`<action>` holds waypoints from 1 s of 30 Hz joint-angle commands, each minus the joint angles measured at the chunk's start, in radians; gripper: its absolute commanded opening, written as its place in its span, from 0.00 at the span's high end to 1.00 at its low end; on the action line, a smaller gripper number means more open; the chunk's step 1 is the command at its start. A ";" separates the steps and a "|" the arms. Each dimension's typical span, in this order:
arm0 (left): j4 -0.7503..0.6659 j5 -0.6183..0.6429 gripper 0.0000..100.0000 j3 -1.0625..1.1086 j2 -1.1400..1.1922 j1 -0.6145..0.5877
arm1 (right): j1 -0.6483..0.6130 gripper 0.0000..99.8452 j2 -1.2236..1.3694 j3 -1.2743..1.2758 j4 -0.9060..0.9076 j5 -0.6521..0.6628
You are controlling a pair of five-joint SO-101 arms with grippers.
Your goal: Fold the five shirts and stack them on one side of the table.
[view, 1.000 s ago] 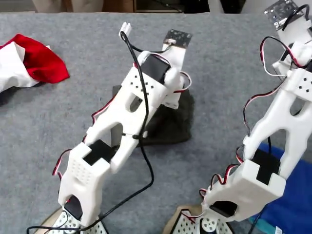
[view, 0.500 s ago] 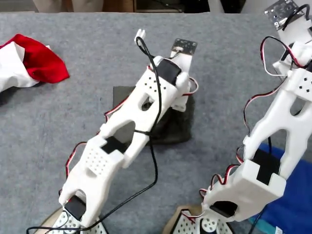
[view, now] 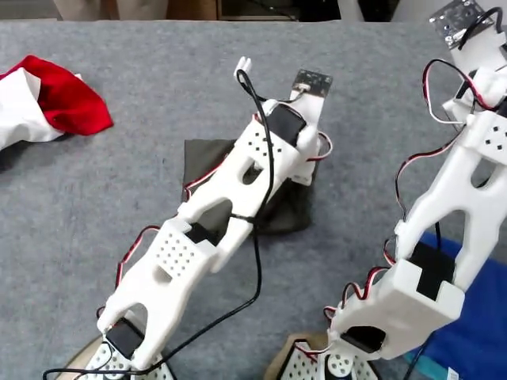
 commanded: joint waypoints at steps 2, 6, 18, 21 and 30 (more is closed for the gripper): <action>0.026 0.114 0.74 -0.063 -0.074 -0.055 | -0.024 0.99 -0.056 -0.021 -0.012 0.012; 0.026 0.160 0.71 -0.064 -0.186 -0.160 | -0.051 0.99 -0.058 -0.022 0.008 0.012; 0.028 0.028 0.98 0.195 -0.328 -0.631 | -0.524 0.99 -0.021 0.050 0.101 -0.032; 0.028 0.002 0.98 0.356 -0.417 -0.663 | -0.653 0.99 0.042 0.093 0.104 -0.032; 0.025 -0.060 0.98 0.825 -0.799 -0.667 | -0.895 0.99 0.171 0.140 0.172 -0.058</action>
